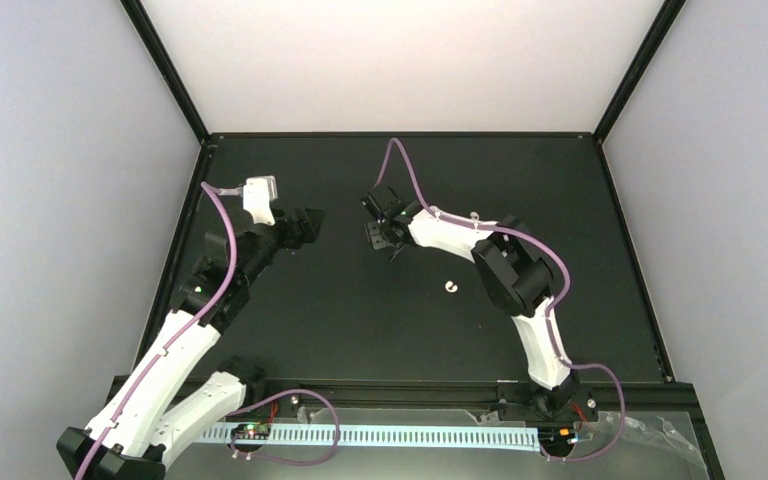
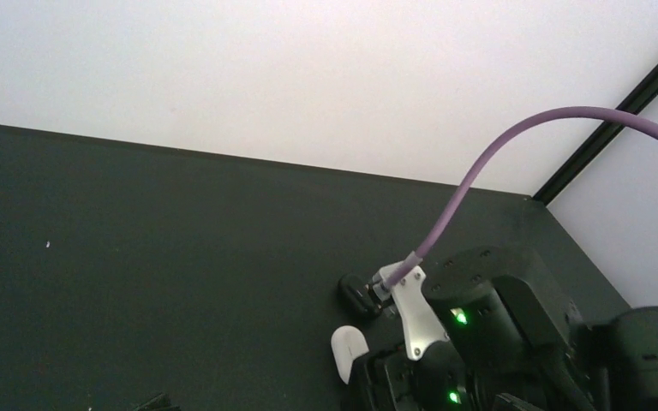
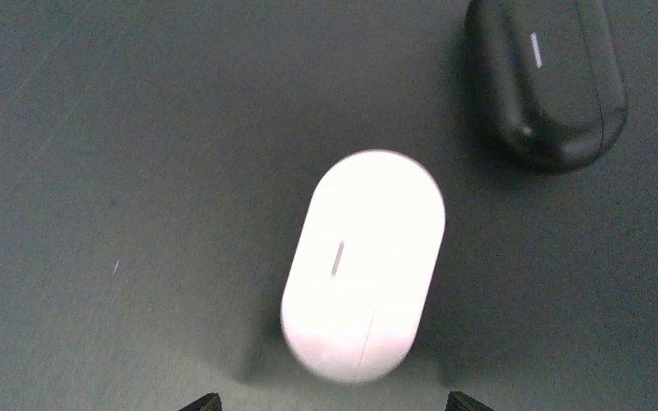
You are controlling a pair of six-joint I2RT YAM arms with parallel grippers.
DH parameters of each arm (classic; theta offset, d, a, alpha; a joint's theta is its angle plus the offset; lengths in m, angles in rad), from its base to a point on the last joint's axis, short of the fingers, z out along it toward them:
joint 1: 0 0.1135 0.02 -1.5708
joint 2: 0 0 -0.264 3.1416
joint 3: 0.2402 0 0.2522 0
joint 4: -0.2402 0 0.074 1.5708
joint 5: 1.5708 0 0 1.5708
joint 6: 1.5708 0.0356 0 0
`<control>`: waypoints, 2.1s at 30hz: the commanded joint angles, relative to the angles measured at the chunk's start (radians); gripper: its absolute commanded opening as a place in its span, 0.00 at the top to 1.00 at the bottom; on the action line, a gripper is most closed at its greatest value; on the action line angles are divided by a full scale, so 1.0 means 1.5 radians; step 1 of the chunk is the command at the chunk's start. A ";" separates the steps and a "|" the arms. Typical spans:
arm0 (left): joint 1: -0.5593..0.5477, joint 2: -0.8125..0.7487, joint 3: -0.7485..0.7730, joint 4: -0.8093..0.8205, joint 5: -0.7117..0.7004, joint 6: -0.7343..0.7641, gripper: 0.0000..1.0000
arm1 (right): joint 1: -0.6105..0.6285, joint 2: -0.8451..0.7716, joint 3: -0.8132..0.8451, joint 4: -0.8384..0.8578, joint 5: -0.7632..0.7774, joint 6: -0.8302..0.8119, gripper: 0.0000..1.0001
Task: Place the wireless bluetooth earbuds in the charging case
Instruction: Pick up the charging case at the center of the board.
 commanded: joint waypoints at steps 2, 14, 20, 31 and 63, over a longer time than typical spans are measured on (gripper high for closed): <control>0.000 -0.012 0.001 0.013 -0.003 -0.002 0.01 | -0.031 0.047 0.050 0.004 -0.013 0.046 0.33; 0.000 -0.010 0.001 0.015 -0.002 -0.003 0.01 | -0.035 0.115 0.129 -0.056 -0.013 0.026 0.41; 0.000 -0.010 0.001 0.018 0.004 -0.004 0.01 | -0.031 0.119 0.132 -0.086 0.001 0.019 0.39; -0.001 -0.016 -0.001 0.018 0.005 -0.005 0.01 | -0.018 0.150 0.167 -0.106 0.010 -0.016 0.48; -0.002 -0.008 -0.004 0.024 0.018 -0.009 0.01 | 0.030 -0.056 -0.089 -0.084 -0.064 -0.041 0.53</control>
